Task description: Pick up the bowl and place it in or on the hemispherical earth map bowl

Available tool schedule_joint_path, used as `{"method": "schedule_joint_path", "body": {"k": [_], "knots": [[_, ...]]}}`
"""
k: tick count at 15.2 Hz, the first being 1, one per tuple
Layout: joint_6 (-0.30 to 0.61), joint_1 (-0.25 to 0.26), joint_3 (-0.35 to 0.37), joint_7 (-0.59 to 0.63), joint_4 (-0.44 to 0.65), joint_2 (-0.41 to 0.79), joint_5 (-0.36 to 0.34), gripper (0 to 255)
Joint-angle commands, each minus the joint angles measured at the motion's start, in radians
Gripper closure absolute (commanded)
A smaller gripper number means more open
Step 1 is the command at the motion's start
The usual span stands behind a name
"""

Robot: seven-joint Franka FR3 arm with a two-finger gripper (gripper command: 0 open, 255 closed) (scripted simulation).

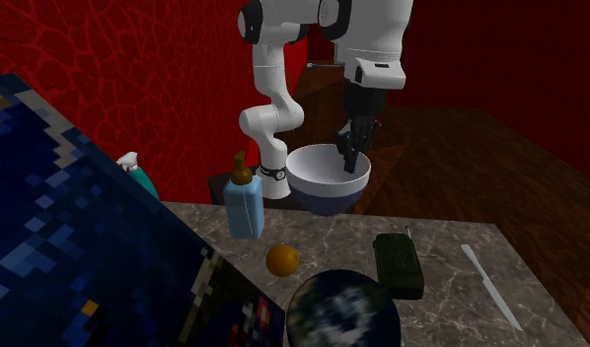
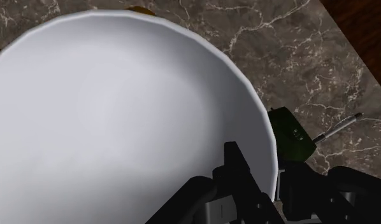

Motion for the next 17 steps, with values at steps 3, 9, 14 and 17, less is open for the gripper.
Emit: {"method": "schedule_joint_path", "body": {"k": [3, 9, 14, 17], "knots": [[-0.047, -0.001, -0.001, -0.005, 0.212, 0.163, 0.002, 255], [-0.190, -0.005, -0.004, -0.024, 0.670, 0.478, 0.007, 255], [-0.306, -0.009, -0.006, -0.035, 1.011, 0.703, 0.010, 255], [-0.233, -0.009, -0.006, -0.030, 0.892, 0.657, 0.009, 255]]}}
